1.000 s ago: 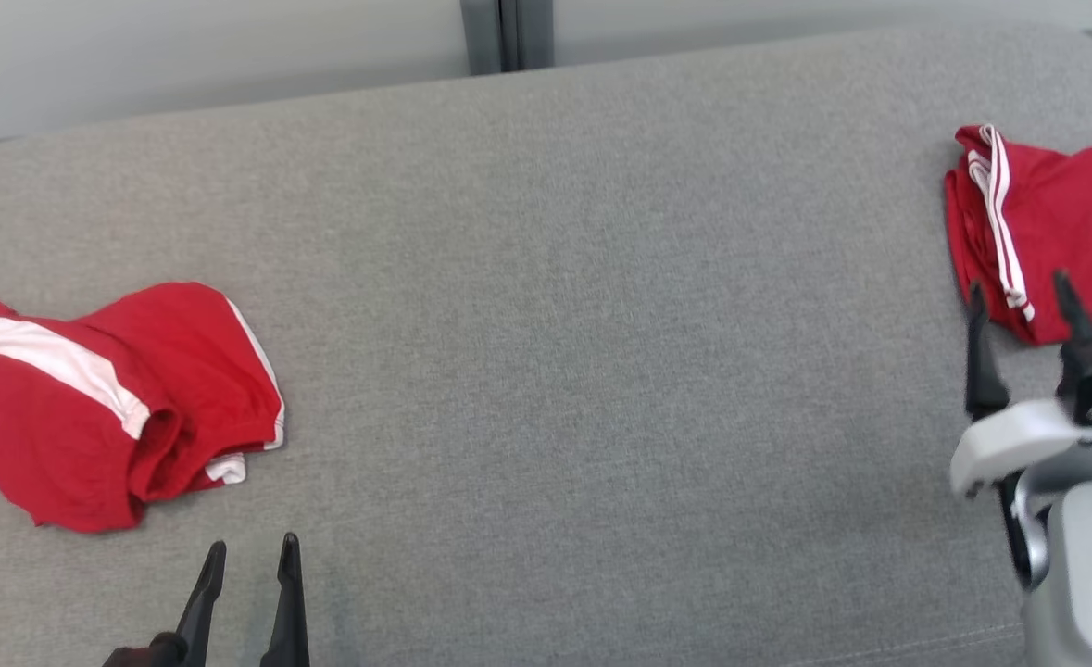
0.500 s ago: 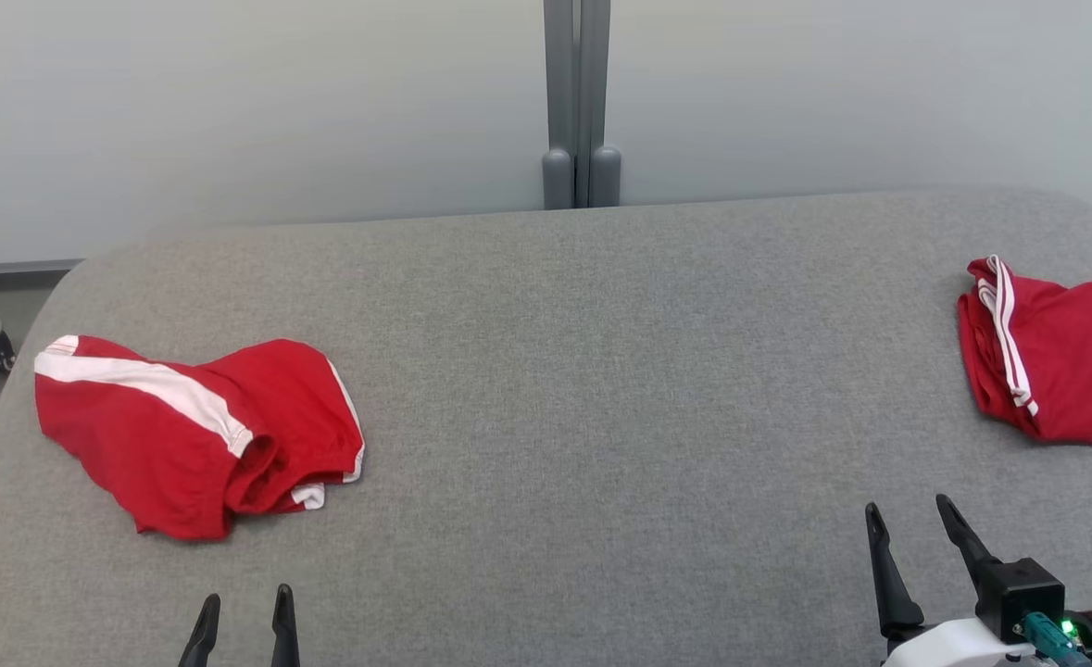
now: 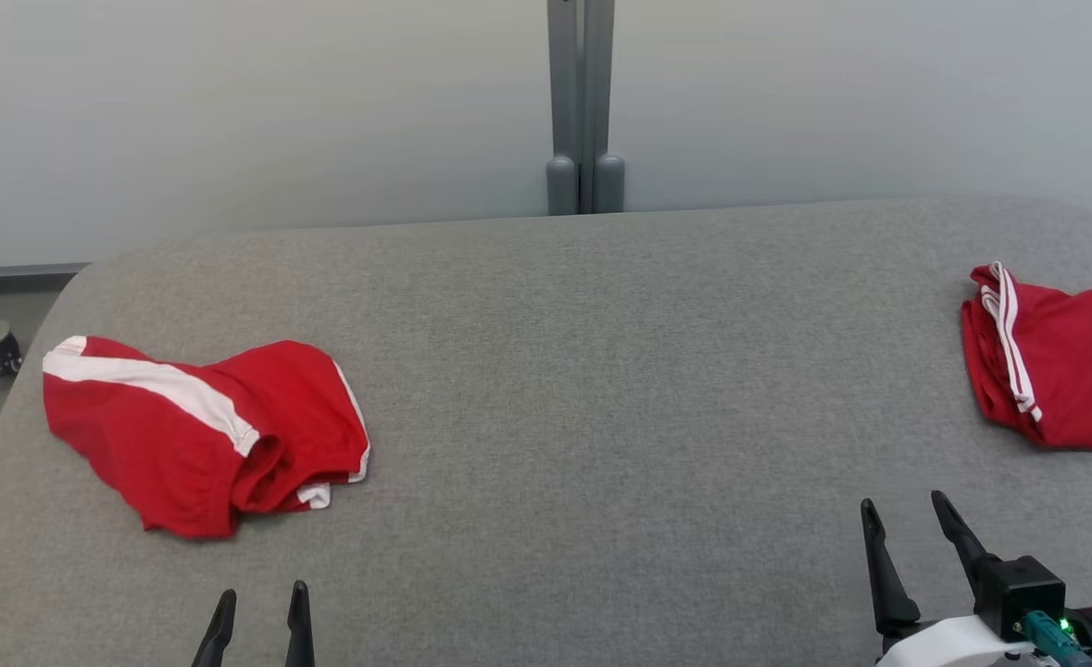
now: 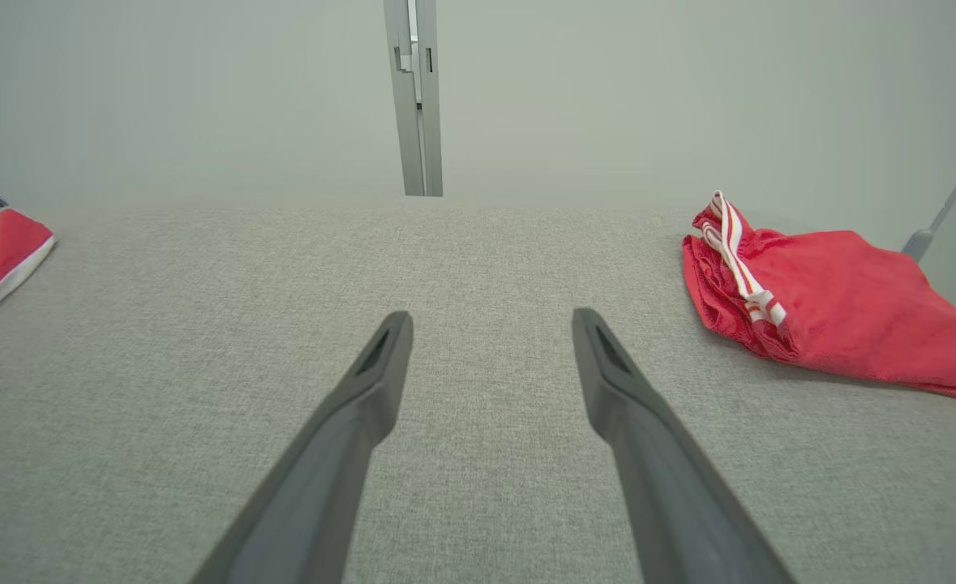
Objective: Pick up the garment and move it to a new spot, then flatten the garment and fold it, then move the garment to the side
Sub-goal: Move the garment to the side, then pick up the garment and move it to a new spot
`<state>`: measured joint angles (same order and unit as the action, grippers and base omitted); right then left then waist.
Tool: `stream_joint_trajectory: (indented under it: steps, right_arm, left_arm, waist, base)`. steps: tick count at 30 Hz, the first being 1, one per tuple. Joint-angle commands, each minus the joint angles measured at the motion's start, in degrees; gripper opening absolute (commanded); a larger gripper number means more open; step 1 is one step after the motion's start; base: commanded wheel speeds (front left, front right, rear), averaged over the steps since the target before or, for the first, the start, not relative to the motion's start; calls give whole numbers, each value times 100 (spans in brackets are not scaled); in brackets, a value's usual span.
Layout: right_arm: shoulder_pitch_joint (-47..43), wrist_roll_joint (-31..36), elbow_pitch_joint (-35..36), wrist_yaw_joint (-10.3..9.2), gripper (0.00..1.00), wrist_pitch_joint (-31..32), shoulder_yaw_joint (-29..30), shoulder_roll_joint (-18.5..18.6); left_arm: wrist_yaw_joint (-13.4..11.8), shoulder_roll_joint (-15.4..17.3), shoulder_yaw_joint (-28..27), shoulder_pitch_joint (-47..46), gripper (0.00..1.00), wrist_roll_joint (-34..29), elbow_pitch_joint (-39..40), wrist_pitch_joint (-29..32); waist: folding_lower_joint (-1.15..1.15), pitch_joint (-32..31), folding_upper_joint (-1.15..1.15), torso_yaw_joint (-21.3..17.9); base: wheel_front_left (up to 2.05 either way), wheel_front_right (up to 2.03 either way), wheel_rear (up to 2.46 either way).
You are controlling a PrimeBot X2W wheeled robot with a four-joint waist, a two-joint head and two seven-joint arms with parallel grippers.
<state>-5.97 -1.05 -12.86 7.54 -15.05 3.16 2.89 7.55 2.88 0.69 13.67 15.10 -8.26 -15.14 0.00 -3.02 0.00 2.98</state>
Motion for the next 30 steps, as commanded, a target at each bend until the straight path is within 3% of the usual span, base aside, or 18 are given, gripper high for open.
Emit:
stream_joint_trajectory:
  steps: [1, 10, 15, 19, 25, 30]
  right_arm:
    - [-84, -66, 24, -11, 100, -16, -44, 1]
    - [-40, -436, -74, -11, 100, -17, -437, 2]
    - [101, -542, -178, -11, 100, -16, -654, 7]
    - [170, -560, -233, -11, 100, -17, -732, 6]
    - [272, -449, -243, -11, 100, -16, -722, 9]
    - [708, -170, -88, -11, 100, -16, -696, 9]
  left_arm:
    - [-11, 7, 9, -82, 100, 4, -29, 2]
    - [-17, 12, -110, 133, 100, 81, -76, 2]
    - [-30, 9, -166, 290, 100, 134, -34, 2]
    - [-28, 9, -160, 265, 100, 120, -10, 2]
    - [-16, 5, 47, -210, 100, 32, -94, 2]
    - [-11, 128, 557, -1303, 100, 143, -725, 5]
  waist:
    - [0, -14, 0, 224]
    - [0, -151, 0, 1604]
    - [0, -200, 0, 2024]
    - [0, -188, 0, 2053]
    - [0, 39, 0, 1701]
    - [0, 873, 0, 1287]
  base:
    - [0, 0, 0]
    - [0, 0, 0]
    - [0, 0, 0]
    - [0, 0, 0]
    - [0, 0, 0]
    - [0, 0, 0]
